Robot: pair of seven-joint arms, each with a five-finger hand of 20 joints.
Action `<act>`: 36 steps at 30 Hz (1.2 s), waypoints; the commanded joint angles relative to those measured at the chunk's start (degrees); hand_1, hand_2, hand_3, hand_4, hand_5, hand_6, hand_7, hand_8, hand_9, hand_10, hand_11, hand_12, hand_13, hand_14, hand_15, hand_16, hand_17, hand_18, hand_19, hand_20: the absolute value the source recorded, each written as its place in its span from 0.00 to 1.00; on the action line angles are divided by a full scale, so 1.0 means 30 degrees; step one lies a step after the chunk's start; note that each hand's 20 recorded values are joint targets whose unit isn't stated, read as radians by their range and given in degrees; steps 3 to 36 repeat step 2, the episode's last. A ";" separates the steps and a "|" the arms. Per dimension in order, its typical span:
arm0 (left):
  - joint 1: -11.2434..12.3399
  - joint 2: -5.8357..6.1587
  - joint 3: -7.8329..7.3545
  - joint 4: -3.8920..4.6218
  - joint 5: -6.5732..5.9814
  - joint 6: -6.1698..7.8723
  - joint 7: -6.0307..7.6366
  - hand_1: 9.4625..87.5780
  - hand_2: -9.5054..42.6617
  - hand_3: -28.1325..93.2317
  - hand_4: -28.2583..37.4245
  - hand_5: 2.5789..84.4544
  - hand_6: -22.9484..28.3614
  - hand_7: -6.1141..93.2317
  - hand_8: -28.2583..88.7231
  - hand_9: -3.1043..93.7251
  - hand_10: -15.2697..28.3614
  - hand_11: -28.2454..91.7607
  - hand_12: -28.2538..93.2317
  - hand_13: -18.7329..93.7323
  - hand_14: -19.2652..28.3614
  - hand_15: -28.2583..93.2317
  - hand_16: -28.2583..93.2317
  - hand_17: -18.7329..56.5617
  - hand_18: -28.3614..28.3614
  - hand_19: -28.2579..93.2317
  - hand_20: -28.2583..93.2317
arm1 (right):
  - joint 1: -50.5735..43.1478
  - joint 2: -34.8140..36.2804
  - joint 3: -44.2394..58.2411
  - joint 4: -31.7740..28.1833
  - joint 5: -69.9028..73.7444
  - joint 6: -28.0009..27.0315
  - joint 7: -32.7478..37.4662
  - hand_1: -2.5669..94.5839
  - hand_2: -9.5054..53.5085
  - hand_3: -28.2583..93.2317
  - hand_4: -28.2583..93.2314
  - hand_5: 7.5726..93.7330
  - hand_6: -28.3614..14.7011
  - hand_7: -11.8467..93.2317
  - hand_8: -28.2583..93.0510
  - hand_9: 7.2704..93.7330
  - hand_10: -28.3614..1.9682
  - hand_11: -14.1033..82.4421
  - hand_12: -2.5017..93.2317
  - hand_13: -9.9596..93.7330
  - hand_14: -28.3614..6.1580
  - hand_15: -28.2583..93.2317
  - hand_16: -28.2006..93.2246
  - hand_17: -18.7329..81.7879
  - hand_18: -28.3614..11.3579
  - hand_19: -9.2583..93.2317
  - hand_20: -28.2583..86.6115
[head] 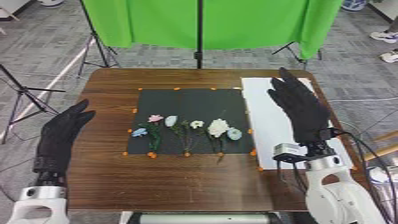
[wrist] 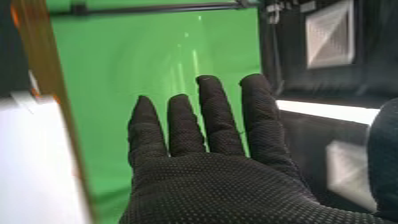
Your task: Arrange flowers
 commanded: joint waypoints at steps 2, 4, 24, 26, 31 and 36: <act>-0.1099 0.0405 0.0448 0.0230 -0.0162 -0.0513 0.0230 0.16 0.38 0.78 0.00 0.53 0.55 0.14 0.19 0.51 0.69 0.37 0.30 0.47 0.72 0.31 0.22 0.41 0.66 0.26 0.39 | -0.1696 -0.1499 0.0109 -0.0096 0.1367 0.1618 -0.0533 0.02 0.24 0.87 0.06 0.30 0.66 0.21 0.15 0.33 0.53 0.18 0.13 0.31 0.54 0.25 0.32 0.29 0.40 0.15 0.44; -0.1099 0.0405 0.0448 0.0230 -0.0162 -0.0513 0.0230 0.16 0.38 0.78 0.00 0.53 0.55 0.14 0.19 0.51 0.69 0.37 0.30 0.47 0.72 0.31 0.22 0.41 0.66 0.26 0.39 | -0.1696 -0.1499 0.0109 -0.0096 0.1367 0.1618 -0.0533 0.02 0.24 0.87 0.06 0.30 0.66 0.21 0.15 0.33 0.53 0.18 0.13 0.31 0.54 0.25 0.32 0.29 0.40 0.15 0.44; -0.1099 0.0405 0.0448 0.0230 -0.0162 -0.0513 0.0230 0.16 0.38 0.78 0.00 0.53 0.55 0.14 0.19 0.51 0.69 0.37 0.30 0.47 0.72 0.31 0.22 0.41 0.66 0.26 0.39 | -0.1696 -0.1499 0.0109 -0.0096 0.1367 0.1618 -0.0533 0.02 0.24 0.87 0.06 0.30 0.66 0.21 0.15 0.33 0.53 0.18 0.13 0.31 0.54 0.25 0.32 0.29 0.40 0.15 0.44; -0.1099 0.0405 0.0448 0.0230 -0.0162 -0.0513 0.0230 0.16 0.38 0.78 0.00 0.53 0.55 0.14 0.19 0.51 0.69 0.37 0.30 0.47 0.72 0.31 0.22 0.41 0.66 0.26 0.39 | -0.1696 -0.1499 0.0109 -0.0096 0.1367 0.1618 -0.0533 0.02 0.24 0.87 0.06 0.30 0.66 0.21 0.15 0.33 0.53 0.18 0.13 0.31 0.54 0.25 0.32 0.29 0.40 0.15 0.44; -0.1099 0.0405 0.0448 0.0230 -0.0162 -0.0513 0.0230 0.16 0.38 0.78 0.00 0.53 0.55 0.14 0.19 0.51 0.69 0.37 0.30 0.47 0.72 0.31 0.22 0.41 0.66 0.26 0.39 | -0.1696 -0.1499 0.0109 -0.0096 0.1367 0.1618 -0.0533 0.02 0.24 0.87 0.06 0.30 0.66 0.21 0.15 0.33 0.53 0.18 0.13 0.31 0.54 0.25 0.32 0.29 0.40 0.15 0.44; -0.1099 0.0405 0.0448 0.0230 -0.0162 -0.0513 0.0230 0.16 0.38 0.78 0.00 0.53 0.55 0.14 0.19 0.51 0.69 0.37 0.30 0.47 0.72 0.31 0.22 0.41 0.66 0.26 0.39 | -0.1696 -0.1499 0.0109 -0.0096 0.1367 0.1618 -0.0533 0.02 0.24 0.87 0.06 0.30 0.66 0.21 0.15 0.33 0.53 0.18 0.13 0.31 0.54 0.25 0.32 0.29 0.40 0.15 0.44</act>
